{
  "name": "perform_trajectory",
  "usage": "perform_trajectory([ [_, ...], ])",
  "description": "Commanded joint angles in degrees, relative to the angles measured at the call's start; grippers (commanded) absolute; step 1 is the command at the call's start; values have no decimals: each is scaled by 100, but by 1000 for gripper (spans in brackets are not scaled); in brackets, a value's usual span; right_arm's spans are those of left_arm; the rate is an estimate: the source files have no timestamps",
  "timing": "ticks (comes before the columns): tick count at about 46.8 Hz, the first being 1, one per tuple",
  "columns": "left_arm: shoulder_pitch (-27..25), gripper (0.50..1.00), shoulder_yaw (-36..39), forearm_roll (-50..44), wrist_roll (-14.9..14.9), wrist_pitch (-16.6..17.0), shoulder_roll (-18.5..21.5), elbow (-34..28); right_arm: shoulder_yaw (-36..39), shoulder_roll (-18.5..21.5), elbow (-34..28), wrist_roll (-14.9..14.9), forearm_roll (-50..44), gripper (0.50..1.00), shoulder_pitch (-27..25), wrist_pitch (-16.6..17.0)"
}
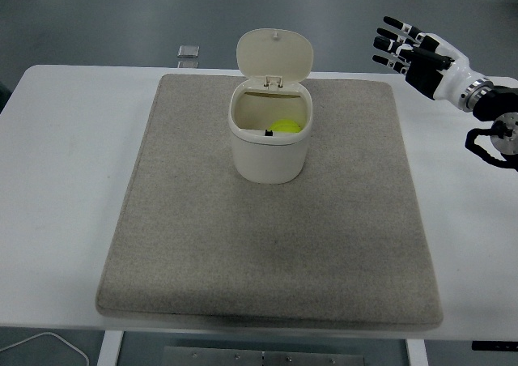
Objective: Pick up the tennis ball and place it in the box.
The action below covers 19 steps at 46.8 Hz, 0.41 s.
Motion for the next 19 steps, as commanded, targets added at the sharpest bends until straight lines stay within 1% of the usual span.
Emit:
perform_trajectory([
  [1,2,992,2,0,7,2,0,0,-1,10,0,-6,-1,930,-59,-6],
  [19,2,992,2,0,-2,-7,0,0,8,10,0,3,-1,930,-59,-6],
])
